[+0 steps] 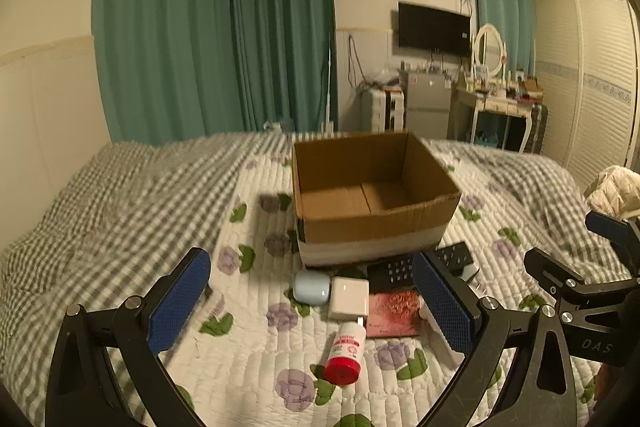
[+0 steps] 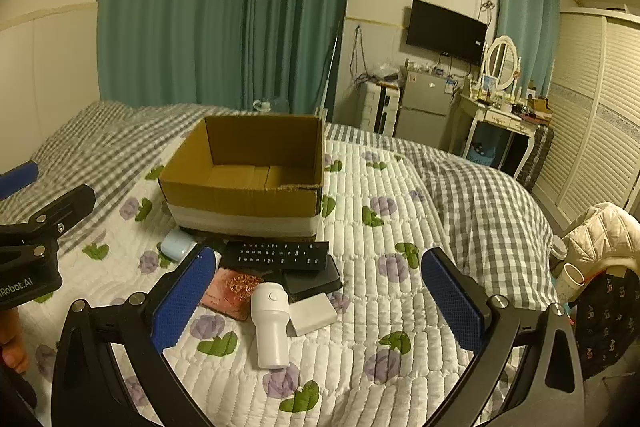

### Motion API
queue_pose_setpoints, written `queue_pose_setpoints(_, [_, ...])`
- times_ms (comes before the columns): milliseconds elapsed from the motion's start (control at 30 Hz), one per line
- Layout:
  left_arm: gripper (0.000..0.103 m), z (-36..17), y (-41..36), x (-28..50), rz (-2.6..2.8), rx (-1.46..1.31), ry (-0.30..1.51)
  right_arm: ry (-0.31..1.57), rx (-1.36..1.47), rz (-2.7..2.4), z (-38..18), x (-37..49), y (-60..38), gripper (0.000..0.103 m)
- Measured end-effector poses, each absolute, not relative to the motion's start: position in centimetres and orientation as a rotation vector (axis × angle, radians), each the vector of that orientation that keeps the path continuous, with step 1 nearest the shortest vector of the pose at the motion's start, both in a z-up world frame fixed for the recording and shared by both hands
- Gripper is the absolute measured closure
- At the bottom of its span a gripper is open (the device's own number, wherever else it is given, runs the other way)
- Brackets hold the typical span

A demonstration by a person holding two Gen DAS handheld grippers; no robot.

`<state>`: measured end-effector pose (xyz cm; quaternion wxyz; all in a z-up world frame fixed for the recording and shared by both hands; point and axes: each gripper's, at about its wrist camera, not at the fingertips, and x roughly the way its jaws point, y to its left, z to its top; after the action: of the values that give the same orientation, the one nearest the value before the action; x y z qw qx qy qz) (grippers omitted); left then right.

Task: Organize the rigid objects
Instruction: 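Grasp the red-capped bottle with the left tool while the right tool grasps the white cylinder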

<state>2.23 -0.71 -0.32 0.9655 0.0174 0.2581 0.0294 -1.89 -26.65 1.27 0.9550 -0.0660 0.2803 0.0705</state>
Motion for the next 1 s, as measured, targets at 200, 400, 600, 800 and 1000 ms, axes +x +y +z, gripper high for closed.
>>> queue_pose_setpoints(200, [0.002, -4.4, -1.3, 4.6, 0.072, 0.066, 0.639, 0.692, -0.183, 0.153, -1.6, 0.7, -26.4, 0.0])
queue_pose_setpoints(400, [0.003, -9.2, -1.8, 6.9, 0.043, 0.091, 0.787, 0.814, -0.182, 0.194, -5.3, 2.6, -26.1, 0.008])
queue_pose_setpoints(600, [0.032, -12.9, -2.1, 9.7, 0.035, 0.073, 0.938, 0.916, -0.177, 0.237, -8.2, 4.5, -25.3, 0.019])
queue_pose_setpoints(800, [0.033, -16.1, -2.4, 10.8, -0.01, 0.081, 1.047, 1.001, -0.176, 0.301, -10.5, 5.4, -24.1, 0.033])
queue_pose_setpoints(1000, [0.067, -16.4, -2.8, 10.0, -0.03, 0.127, 1.033, 1.075, -0.175, 0.327, -12.5, 6.3, -23.2, 0.053])
